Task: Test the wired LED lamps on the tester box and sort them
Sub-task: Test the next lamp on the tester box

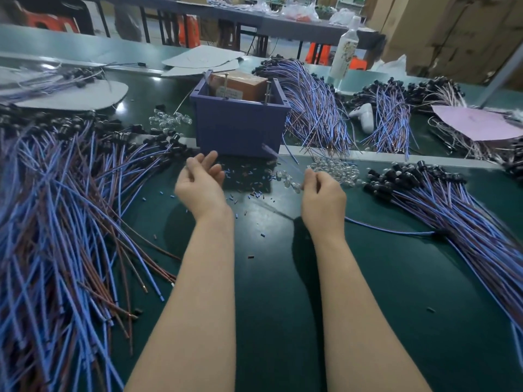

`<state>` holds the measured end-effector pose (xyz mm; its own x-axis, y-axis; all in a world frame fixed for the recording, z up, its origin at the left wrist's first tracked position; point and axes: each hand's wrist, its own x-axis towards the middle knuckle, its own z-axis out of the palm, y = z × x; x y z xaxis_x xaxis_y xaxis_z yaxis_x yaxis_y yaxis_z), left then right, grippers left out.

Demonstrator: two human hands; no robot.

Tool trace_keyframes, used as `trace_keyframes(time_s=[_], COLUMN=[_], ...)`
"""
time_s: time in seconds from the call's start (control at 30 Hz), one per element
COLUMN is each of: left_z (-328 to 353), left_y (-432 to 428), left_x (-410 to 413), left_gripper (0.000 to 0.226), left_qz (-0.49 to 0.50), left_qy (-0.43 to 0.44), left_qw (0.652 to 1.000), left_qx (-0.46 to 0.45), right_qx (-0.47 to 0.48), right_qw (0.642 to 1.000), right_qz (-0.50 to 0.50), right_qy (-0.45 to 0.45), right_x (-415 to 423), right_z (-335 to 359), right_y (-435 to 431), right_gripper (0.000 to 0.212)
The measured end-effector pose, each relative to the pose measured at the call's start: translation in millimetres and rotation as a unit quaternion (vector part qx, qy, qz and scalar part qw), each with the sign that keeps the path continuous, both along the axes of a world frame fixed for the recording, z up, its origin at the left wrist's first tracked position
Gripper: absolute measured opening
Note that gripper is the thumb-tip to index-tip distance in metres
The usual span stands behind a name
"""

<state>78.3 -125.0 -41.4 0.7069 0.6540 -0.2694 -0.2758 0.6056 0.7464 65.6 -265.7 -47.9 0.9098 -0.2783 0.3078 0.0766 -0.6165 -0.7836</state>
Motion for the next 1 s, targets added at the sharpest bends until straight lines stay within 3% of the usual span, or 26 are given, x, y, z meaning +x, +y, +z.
trace_keyframes(time_s=[0.07,0.13,0.2,0.27,0.37,0.43,0.63,0.7,0.8,0.87,1.0], left_z=[-0.8,-2.4,0.0,-0.5,-2.1,-1.3,-0.3,-0.4,-4.0,-7.7,-9.5], left_y=[-12.3,-28.2,-39.0,-44.6,-47.7,-45.6,-29.3,-32.5,-44.7,-47.2,-45.0], left_x=[-3.5,-8.5,-12.4,-11.6,-11.3,-10.9,-7.0,-6.8,-6.5,-4.2,-4.2], left_gripper=[0.037,0.054,0.046,0.026,0.021,0.015,0.013,0.014,0.013,0.01,0.013], left_qz=[-0.011,-0.025,-0.033,-0.111,-0.204,-0.219,-0.051,-0.092,-0.199,-0.212,-0.197], left_qy=[0.028,0.057,0.024,-0.005,-0.002,-0.024,-0.013,-0.014,-0.009,0.013,0.017], left_qw=[0.994,0.956,0.918,0.893,0.873,0.896,0.977,0.976,0.944,0.925,0.938], left_qx=[0.103,0.286,0.395,0.436,0.443,0.385,0.209,0.199,0.264,0.315,0.283], right_qx=[0.016,0.014,0.017,0.033,0.064,0.072,0.021,0.019,0.033,0.041,0.073], right_qw=[1.0,0.999,0.998,0.996,0.993,0.991,0.995,0.994,0.995,0.995,0.995], right_qz=[-0.005,0.009,0.026,0.052,0.095,0.113,0.102,0.102,0.099,0.086,0.069], right_qy=[-0.015,-0.035,-0.058,-0.07,-0.041,-0.02,-0.01,-0.017,-0.011,-0.002,-0.01], right_x=[-0.1,-1.6,-2.8,-4.6,-7.5,-8.2,-7.5,-7.8,-7.7,-7.5,-6.7], right_z=[1.8,3.4,5.6,7.4,7.8,6.9,-0.3,-0.7,-0.3,-0.6,0.4], right_y=[8.1,17.1,20.7,23.3,26.2,25.3,27.0,29.2,28.9,26.5,27.7], right_gripper=[0.035,0.031,0.026,0.024,0.024,0.021,0.012,0.012,0.015,0.015,0.012])
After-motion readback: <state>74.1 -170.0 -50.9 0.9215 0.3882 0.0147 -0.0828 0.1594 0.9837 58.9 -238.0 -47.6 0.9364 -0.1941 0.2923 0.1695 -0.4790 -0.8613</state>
